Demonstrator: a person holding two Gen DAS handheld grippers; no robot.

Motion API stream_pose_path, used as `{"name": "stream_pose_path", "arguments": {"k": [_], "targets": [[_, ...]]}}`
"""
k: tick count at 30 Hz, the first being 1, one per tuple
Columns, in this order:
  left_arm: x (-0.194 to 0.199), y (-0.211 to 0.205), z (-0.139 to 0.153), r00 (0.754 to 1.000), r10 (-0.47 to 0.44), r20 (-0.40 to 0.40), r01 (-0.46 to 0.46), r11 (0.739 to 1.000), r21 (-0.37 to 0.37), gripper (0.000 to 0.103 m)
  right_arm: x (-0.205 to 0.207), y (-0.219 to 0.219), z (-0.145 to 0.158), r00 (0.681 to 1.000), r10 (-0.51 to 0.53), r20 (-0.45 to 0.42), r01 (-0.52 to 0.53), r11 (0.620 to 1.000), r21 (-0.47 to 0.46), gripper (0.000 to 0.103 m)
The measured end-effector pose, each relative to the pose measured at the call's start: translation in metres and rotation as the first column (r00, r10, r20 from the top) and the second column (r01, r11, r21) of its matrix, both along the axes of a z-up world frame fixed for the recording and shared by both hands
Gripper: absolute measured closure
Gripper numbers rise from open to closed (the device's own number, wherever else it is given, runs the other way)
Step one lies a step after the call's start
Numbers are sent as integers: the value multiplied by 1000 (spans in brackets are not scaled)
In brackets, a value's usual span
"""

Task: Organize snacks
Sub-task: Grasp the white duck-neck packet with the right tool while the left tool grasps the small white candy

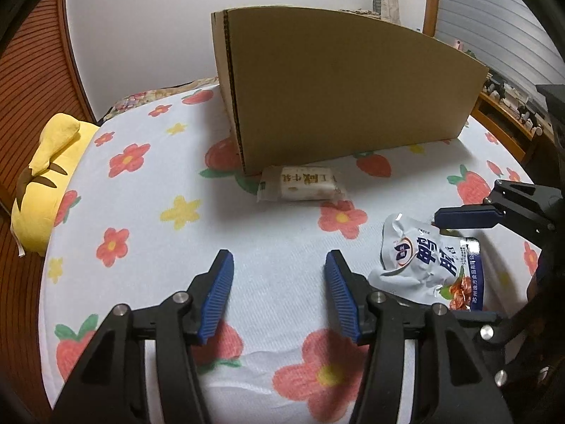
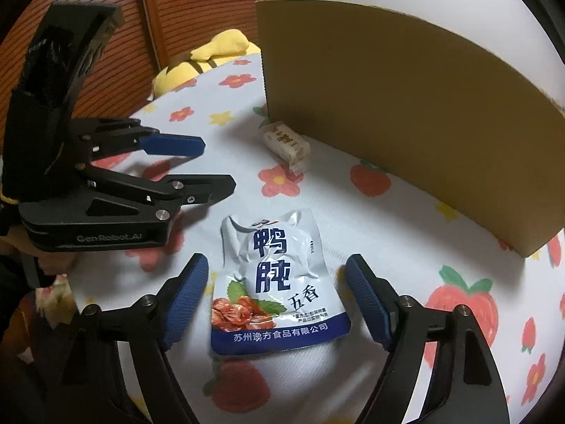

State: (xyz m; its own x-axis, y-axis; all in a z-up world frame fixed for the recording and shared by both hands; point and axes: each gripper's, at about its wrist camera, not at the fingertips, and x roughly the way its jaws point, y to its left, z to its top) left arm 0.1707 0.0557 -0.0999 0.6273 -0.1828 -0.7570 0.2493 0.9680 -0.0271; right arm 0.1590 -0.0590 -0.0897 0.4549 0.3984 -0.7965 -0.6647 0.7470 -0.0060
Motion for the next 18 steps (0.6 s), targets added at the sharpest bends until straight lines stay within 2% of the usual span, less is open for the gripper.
{"name": "stream_pose_path", "arguments": {"k": [3, 7, 10, 13, 15, 18], "targets": [[0, 1, -1, 1000, 5, 6, -5, 1000, 0, 37, -1, -1, 0, 1000, 0, 24, 1, 1000, -18, 38], [0, 2, -2, 1000, 12, 5, -12, 1000, 3, 33, -1, -5, 1, 1000, 4, 27, -3, 1000, -19, 40], [1, 2, -3, 999, 33, 0, -33, 999, 13, 23, 0, -11, 1, 999, -16, 29, 17, 1000, -12, 40], [2, 5, -3, 999, 42, -6, -42, 999, 6, 21, 1, -21, 1, 998, -40, 38, 40, 999, -16, 40], [3, 6, -5, 998, 59, -17, -59, 998, 11, 11, 0, -27, 2, 997, -52, 49, 53, 998, -24, 40], [5, 8, -6, 997, 76, -32, -75, 997, 11, 8, -1, -35, 2, 996, -66, 61, 68, 997, -33, 40]]}}
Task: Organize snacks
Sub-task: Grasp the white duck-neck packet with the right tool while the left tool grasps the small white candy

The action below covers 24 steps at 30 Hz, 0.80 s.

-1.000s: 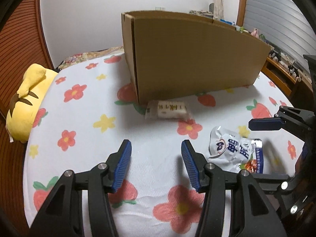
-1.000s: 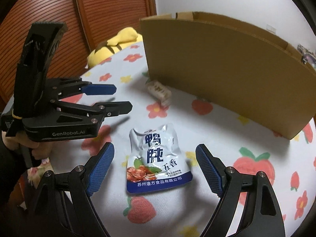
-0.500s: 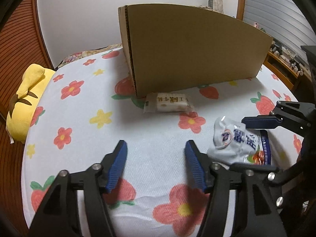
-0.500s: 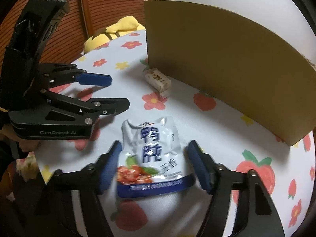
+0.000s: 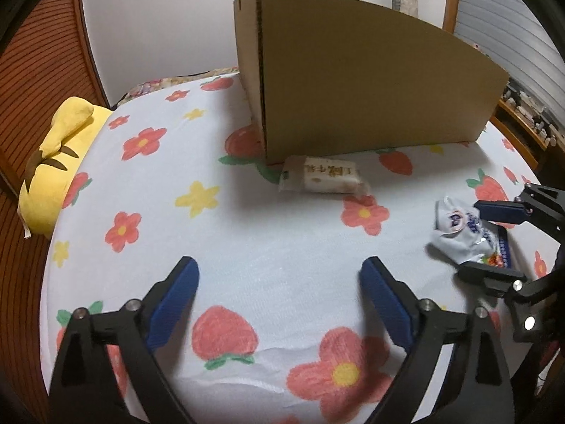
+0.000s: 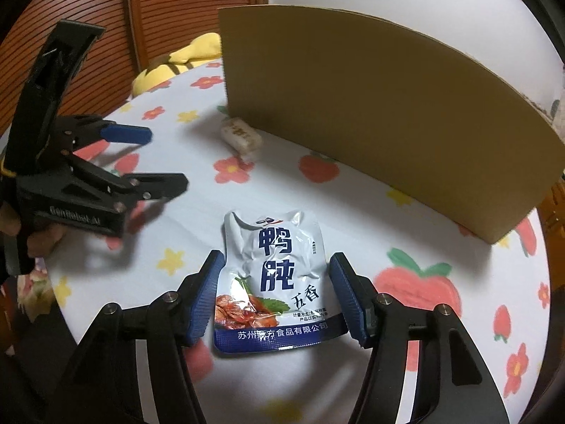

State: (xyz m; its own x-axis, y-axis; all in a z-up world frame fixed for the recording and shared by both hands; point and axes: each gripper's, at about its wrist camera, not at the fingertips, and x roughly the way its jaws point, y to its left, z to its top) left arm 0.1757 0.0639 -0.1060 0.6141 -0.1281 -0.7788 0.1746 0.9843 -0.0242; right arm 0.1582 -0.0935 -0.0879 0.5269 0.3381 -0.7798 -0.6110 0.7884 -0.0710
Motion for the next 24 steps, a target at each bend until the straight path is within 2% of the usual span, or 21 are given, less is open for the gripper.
{"name": "stream_pose_path", "arguments": {"k": [5, 14, 17, 22, 24], "targets": [[-3, 0, -1, 1000, 0, 4, 0, 1000, 0, 7, 0, -11, 0, 999, -27, 21, 27, 1000, -10, 39], [-3, -1, 0, 1000, -24, -3, 24, 1000, -5, 8, 7, -21, -2, 998, -57, 9, 57, 998, 25, 39], [-2, -4, 7, 999, -48, 19, 48, 998, -36, 10, 7, -22, -2, 998, -59, 10, 58, 998, 27, 39], [7, -16, 18, 996, -69, 49, 70, 997, -17, 11, 4, -24, -1, 998, -63, 12, 63, 998, 27, 39], [13, -22, 21, 995, -81, 54, 81, 997, -7, 19, 5, -23, -1, 998, -64, 12, 64, 998, 28, 39]]}}
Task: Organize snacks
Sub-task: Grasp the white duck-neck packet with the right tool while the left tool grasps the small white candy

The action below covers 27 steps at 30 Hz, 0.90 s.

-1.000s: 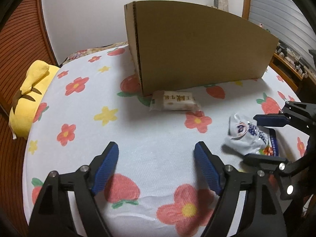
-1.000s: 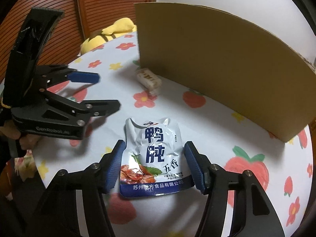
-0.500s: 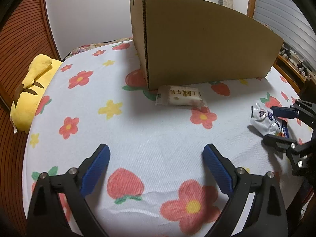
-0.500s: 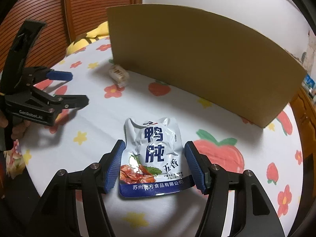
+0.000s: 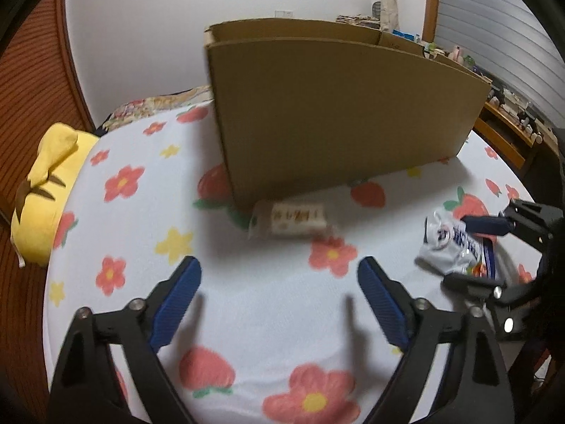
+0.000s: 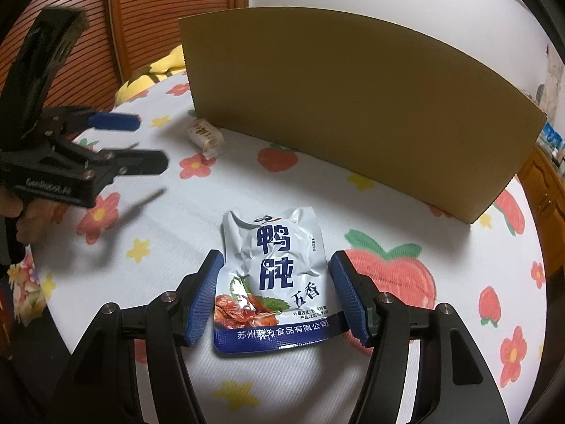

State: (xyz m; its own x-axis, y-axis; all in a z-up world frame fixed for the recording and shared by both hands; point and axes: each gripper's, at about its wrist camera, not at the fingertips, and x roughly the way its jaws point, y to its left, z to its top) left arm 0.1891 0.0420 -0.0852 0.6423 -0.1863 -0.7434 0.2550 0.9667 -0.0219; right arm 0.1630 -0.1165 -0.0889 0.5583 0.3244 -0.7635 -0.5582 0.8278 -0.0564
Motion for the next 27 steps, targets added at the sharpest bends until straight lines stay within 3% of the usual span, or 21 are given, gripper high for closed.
{"name": "stream_pose_path", "arguments": {"k": [4, 10, 22, 27], "targets": [[14, -12, 2, 999, -40, -5, 40, 999, 1, 23, 0, 0, 0, 1000, 1, 0, -1, 1000, 0, 39], [32, -24, -1, 998, -54, -15, 55, 998, 27, 43, 1, 0, 0, 1000, 1, 0, -1, 1000, 1, 38], [46, -24, -9, 999, -19, -27, 21, 998, 65, 42, 0, 0, 0, 1000, 1, 0, -1, 1000, 3, 38], [39, -21, -9, 999, -26, -18, 27, 998, 52, 55, 0, 0, 0, 1000, 1, -1, -1, 1000, 3, 38]]}}
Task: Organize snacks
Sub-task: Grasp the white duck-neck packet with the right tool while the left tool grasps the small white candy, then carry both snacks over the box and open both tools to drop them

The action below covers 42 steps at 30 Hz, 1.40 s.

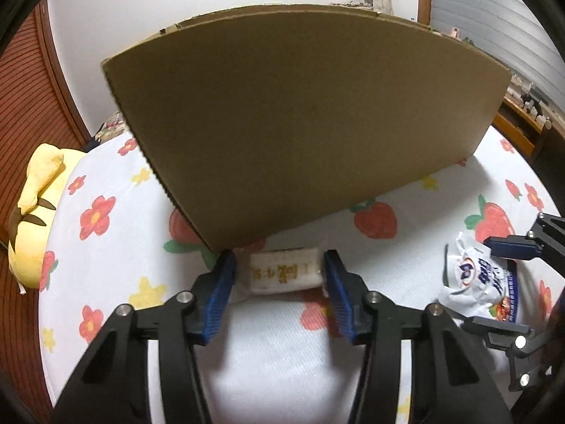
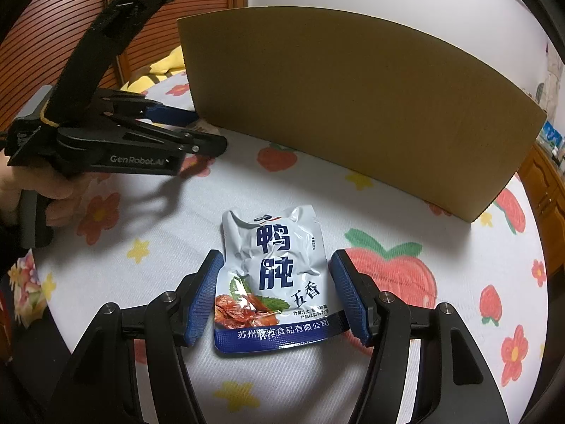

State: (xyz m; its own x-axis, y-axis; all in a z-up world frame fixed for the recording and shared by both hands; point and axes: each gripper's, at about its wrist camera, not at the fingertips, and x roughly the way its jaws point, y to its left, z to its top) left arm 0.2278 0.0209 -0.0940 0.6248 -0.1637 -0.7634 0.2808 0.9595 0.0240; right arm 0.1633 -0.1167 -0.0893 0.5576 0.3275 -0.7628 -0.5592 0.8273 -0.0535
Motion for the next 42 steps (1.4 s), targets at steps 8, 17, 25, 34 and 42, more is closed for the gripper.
{"name": "stream_pose_path", "arguments": {"k": [8, 17, 25, 34, 42], "targets": [[-27, 4, 1, 1000, -9, 10, 9, 999, -34, 56, 0, 0, 0, 1000, 0, -3, 0, 1000, 1, 38], [-56, 4, 19, 997, -4, 73, 10, 997, -81, 56, 1, 0, 0, 1000, 0, -4, 0, 1000, 1, 38], [-81, 1, 32, 993, -10, 114, 22, 995, -102, 56, 0, 0, 0, 1000, -1, -3, 1, 1000, 3, 39], [-86, -1, 39, 991, -11, 133, 26, 994, -108, 56, 0, 0, 0, 1000, -16, 9, 16, 1000, 4, 40], [-89, -1, 56, 985, -17, 174, 39, 992, -122, 56, 3, -2, 4, 999, -44, 15, 44, 999, 22, 41]]}}
